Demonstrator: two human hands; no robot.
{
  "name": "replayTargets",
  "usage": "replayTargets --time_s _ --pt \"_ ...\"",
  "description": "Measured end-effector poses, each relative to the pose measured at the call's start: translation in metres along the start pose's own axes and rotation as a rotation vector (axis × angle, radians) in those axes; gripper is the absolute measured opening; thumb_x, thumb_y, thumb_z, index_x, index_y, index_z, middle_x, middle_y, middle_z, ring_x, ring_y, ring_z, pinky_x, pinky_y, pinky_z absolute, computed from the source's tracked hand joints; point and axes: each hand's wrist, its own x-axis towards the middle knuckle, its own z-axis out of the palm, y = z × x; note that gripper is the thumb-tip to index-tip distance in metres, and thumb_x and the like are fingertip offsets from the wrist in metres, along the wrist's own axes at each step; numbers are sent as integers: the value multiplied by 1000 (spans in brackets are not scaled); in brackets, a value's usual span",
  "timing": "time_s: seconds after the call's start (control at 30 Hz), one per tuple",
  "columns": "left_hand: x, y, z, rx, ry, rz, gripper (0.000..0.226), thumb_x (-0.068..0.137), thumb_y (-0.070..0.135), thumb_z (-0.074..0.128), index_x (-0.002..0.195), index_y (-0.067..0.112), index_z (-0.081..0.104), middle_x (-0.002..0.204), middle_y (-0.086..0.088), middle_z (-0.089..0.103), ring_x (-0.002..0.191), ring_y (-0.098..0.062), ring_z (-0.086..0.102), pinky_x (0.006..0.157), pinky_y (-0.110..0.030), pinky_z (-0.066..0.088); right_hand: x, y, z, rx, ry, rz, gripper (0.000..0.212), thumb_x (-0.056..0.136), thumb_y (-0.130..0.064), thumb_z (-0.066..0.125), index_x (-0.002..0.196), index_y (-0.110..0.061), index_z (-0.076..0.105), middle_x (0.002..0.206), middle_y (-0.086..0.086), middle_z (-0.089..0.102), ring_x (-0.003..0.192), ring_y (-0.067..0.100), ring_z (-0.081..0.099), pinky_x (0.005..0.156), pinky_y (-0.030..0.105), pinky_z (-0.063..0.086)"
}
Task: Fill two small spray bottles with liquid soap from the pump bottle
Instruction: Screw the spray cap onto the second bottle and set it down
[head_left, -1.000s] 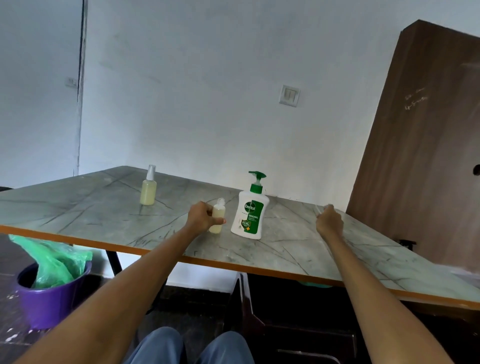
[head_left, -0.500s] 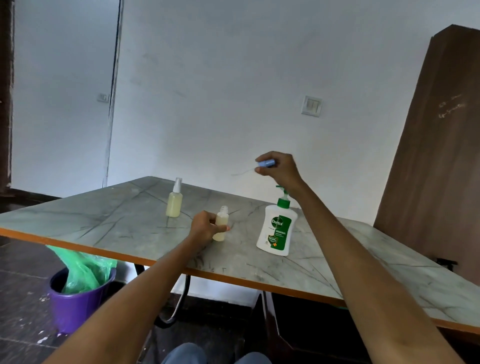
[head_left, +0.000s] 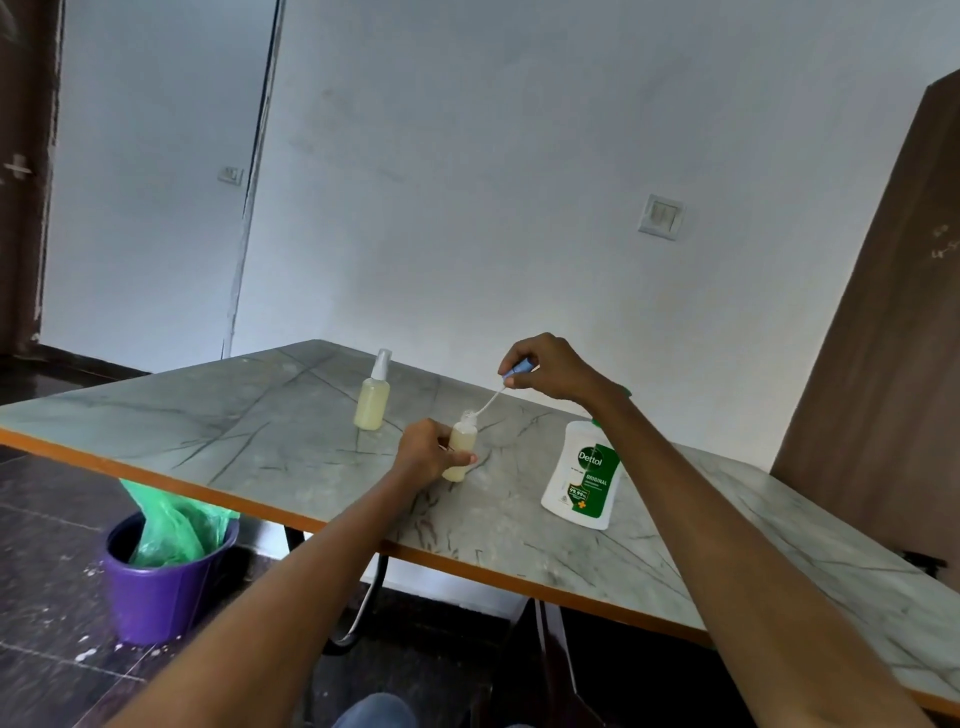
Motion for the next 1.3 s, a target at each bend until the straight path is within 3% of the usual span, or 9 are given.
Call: replayTargets --time_s 0.17,0.3,0.63,0.83,0.97,1.07,1.13,1.23,1.3 --pt "1 0 0 37 -4 12 47 73 29 76 108 -1 65 104 -12 66 80 -13 52 58 -15 34 4 -7 4 -42 -52 -2 20 75 3 72 95 2 71 104 16 69 87 12 56 65 4 40" --pt "0 3 -4 66 -23 21 42 74 28 75 100 -4 67 84 -7 58 70 -12 48 50 -13 29 3 -15 24 -55 -106 -23 26 70 9 73 95 3 71 105 14 69 90 13 57 66 4 40" --pt "1 -1 -3 94 -15 37 41 73 30 76 93 -5 66 79 -6 54 72 -15 47 51 -15 27 15 -14 49 -101 -221 6 29 72 9 72 101 2 71 107 16 67 80 9 53 59 1 37" --pt "1 -1 -4 89 -21 32 42 72 31 76 90 -6 66 77 -6 52 70 -16 46 51 -16 27 21 -16 48 -123 -252 17 24 73 3 73 98 3 71 85 12 59 77 16 53 57 11 37" --pt "2 -3 -3 102 -24 40 36 73 30 76 87 -2 67 69 -3 50 62 -13 43 51 -16 28 25 -12 59 -154 -231 128 30 79 -20 74 81 10 67 70 12 64 43 5 55 52 15 43" --pt "3 -2 -2 103 -29 32 30 73 30 76 77 4 62 60 2 43 54 -9 37 52 -17 27 25 -12 66 -226 -185 158 42 82 -32 70 54 -7 51 52 2 53 39 6 49 49 14 36" --pt "2 -2 -3 100 -28 37 32 73 29 76 82 0 65 61 2 43 54 -8 36 51 -17 26 25 -15 61 -205 -199 147 37 80 -32 73 62 -3 57 61 4 52 55 14 52 50 15 36" --pt "1 -1 -5 110 -31 37 41 73 30 76 90 -6 66 69 -3 49 63 -13 44 51 -18 26 21 -19 47 10 -293 120 32 77 -5 73 106 4 64 102 14 64 91 21 60 70 23 52" --pt "1 0 -6 112 -44 32 43 73 32 76 91 -6 66 76 -7 51 71 -18 46 52 -19 27 18 -17 43 15 -316 73 30 76 8 69 105 5 67 110 19 66 90 18 59 76 23 50"
